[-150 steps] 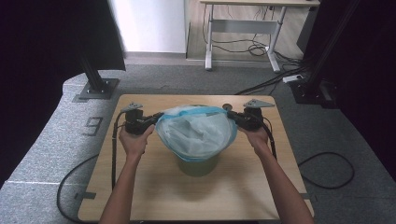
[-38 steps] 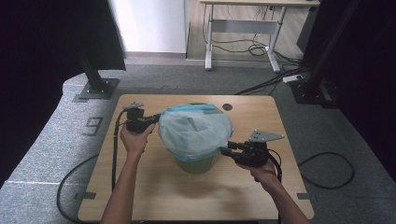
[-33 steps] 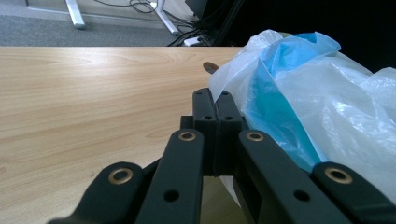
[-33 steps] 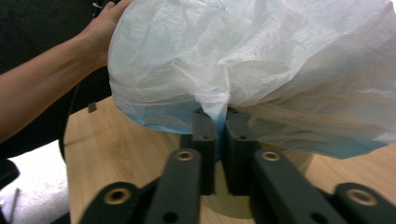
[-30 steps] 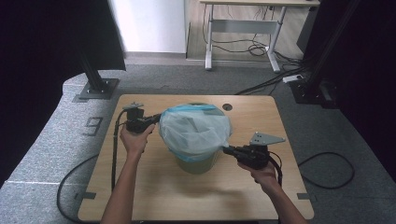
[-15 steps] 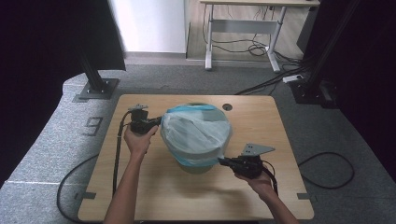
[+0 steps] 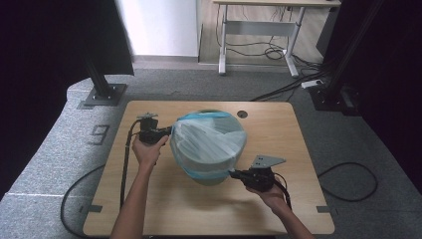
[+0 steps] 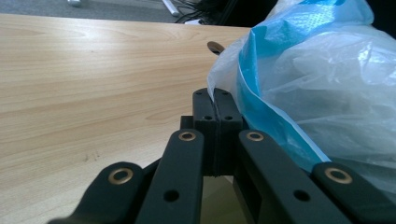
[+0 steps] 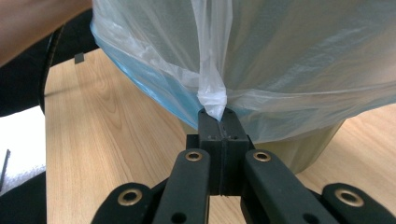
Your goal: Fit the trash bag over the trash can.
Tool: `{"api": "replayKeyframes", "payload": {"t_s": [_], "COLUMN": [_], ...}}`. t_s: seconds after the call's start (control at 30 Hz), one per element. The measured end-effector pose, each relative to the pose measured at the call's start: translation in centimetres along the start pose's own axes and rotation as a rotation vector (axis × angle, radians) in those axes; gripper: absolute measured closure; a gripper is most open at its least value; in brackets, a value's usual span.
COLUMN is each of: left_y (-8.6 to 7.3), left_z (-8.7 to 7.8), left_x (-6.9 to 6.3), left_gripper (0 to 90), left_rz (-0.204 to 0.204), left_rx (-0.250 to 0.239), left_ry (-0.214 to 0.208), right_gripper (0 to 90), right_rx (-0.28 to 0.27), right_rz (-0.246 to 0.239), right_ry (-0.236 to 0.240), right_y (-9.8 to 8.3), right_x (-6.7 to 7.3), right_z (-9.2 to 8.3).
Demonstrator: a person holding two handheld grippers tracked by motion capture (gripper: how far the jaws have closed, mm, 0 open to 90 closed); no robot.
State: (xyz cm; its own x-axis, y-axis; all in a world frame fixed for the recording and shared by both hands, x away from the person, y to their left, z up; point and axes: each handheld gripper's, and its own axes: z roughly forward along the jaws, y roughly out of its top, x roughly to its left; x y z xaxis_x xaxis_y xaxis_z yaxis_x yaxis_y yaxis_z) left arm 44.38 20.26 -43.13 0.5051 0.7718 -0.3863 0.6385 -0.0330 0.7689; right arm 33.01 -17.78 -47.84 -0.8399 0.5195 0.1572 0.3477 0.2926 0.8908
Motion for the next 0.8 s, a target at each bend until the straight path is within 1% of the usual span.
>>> {"api": "replayKeyframes", "payload": {"t_s": [0.07, 0.1, 0.13, 0.17, 0.2, 0.3, 0.4, 0.5, 0.57, 0.6, 0.63, 0.67, 0.73, 0.77, 0.8], "left_y": [-0.2, -0.3, -0.4, -0.5, -0.7, -0.9, -0.9, -0.8, -0.7, -0.6, -0.4, -0.3, -0.2, -0.1, 0.0], "left_z": [0.4, 0.7, 0.9, 1.2, 1.5, 2.0, 2.4, 2.0, 1.1, 0.8, -0.3, -0.9, -1.8, -2.5, -2.9], "left_x": [0.2, 0.3, 0.3, 0.4, 0.4, 0.5, 0.5, 0.6, 0.7, 0.7, 0.7, 0.7, 0.6, 0.6, 0.5], "left_gripper": [89.9, 89.9, 89.9, 89.9, 89.9, 89.9, 89.9, 89.0, 84.0, 78.0, 73.3, 66.2, 60.4, 57.3, 52.2], "left_rz": [-0.008, -0.011, -0.012, -0.013, -0.016, -0.018, -0.025, -0.018, -0.005, 0.002, 0.019, 0.03, 0.043, 0.055, 0.064], "left_rx": [0.01, 0.023, 0.03, 0.041, 0.049, 0.064, 0.071, 0.062, 0.043, 0.035, 0.008, -0.014, -0.043, -0.067, -0.079], "left_ry": [0.0, 0.008, 0.009, 0.012, 0.013, 0.007, -0.006, 0.007, 0.018, 0.024, 0.053, 0.065, 0.07, 0.068, 0.065], "right_gripper": [88.1, 86.8, 80.5, 76.0, 74.4, 74.9, 70.3, 68.0, 67.6, 67.5, 67.5, 67.3, 67.3, 67.3, 67.3], "right_rx": [-0.009, -0.015, -0.026, -0.028, -0.03, -0.054, -0.067, -0.075, -0.079, -0.081, -0.083, -0.084, -0.083, -0.084, -0.084], "right_rz": [-0.007, -0.011, -0.011, -0.014, -0.018, -0.025, -0.022, -0.004, 0.004, 0.007, 0.009, 0.013, 0.015, 0.015, 0.016], "right_ry": [0.002, 0.003, 0.002, -0.001, -0.007, -0.007, -0.006, -0.009, -0.007, -0.005, -0.003, -0.003, 0.0, 0.0, 0.0], "right_y": [0.2, 0.3, 0.5, 0.6, 0.7, 0.9, 1.2, 1.2, 1.1, 1.1, 1.1, 1.0, 1.0, 1.0, 1.0], "right_x": [0.1, 0.1, 0.2, 0.2, 0.2, 0.2, 0.1, -0.1, -0.2, -0.3, -0.3, -0.4, -0.4, -0.4, -0.4], "right_z": [-0.4, -0.7, -1.0, -1.2, -1.4, -2.2, -2.6, -2.7, -2.7, -2.8, -2.8, -2.8, -2.8, -2.8, -2.8]}}
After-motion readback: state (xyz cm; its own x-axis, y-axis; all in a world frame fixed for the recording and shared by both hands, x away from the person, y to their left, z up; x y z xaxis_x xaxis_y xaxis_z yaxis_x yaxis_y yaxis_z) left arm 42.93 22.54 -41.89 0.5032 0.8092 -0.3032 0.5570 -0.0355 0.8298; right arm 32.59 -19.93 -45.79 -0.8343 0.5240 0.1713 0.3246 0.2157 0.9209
